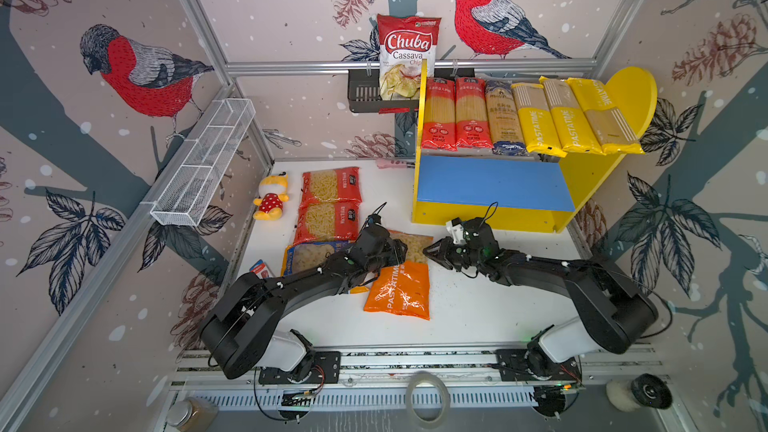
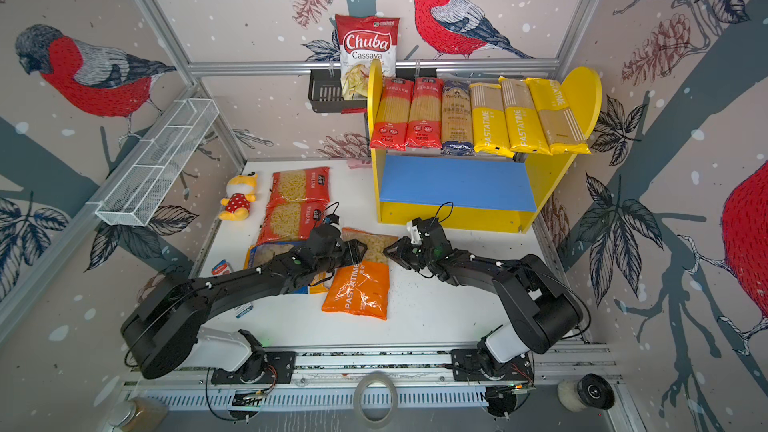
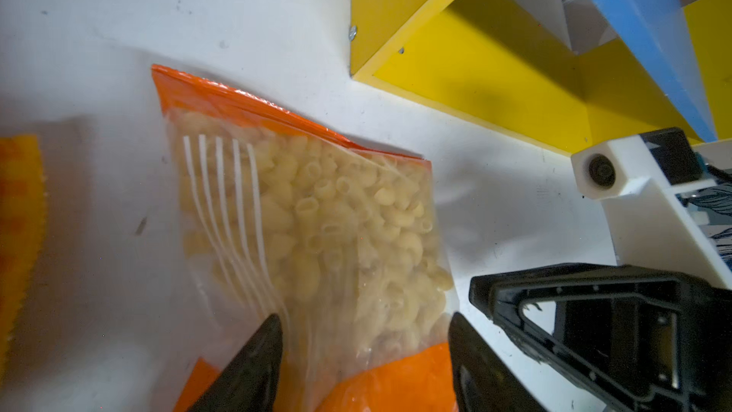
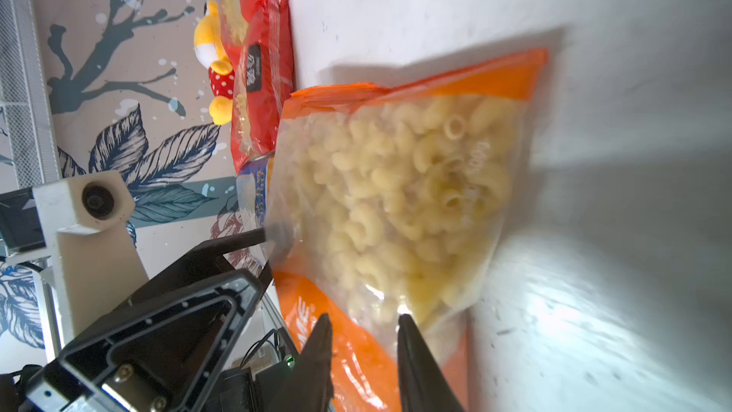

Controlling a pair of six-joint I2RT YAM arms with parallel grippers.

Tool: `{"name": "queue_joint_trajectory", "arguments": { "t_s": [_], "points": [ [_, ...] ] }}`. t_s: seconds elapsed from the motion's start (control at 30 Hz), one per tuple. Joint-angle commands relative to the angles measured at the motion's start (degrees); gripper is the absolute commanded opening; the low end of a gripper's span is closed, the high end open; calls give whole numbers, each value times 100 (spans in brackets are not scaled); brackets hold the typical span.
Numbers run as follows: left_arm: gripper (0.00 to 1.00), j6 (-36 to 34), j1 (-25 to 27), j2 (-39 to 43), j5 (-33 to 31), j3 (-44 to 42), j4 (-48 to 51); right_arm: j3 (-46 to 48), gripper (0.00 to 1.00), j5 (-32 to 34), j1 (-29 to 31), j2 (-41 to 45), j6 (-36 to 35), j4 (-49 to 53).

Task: Place and organize the pasta boxes and bags onto the shelf
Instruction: 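Grasp the orange macaroni bag's ends with the left and right grippers, then lift the bag off the table holding it with both grippers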

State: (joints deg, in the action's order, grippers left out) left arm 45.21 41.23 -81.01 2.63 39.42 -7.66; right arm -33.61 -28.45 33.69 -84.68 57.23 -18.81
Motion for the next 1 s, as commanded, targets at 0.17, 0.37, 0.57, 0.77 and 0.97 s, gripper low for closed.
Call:
{"name": "queue_joint_trajectory", "arguments": {
  "t_s": [0.17, 0.37, 0.57, 0.77, 0.97],
  "points": [
    [66, -641, -561, 183, 682, 462, 888, 30, 55, 867, -215, 747, -596, 1265],
    [65, -1216, -860, 563, 1130, 242, 1474, -76, 66, 962, -99, 781, -698, 1607],
    [65, -1348, -871, 482, 1518, -99, 1495, -85, 70, 744, 325, 541, -592, 1429],
    [64, -1289, -863, 165, 1875, -265, 1059, -46, 70, 583, 645, 211, -470, 1004],
    [62, -1110, -742, -167, 2052, -346, 582, 21, 63, 498, 669, 44, -254, 577]
  ]
}}
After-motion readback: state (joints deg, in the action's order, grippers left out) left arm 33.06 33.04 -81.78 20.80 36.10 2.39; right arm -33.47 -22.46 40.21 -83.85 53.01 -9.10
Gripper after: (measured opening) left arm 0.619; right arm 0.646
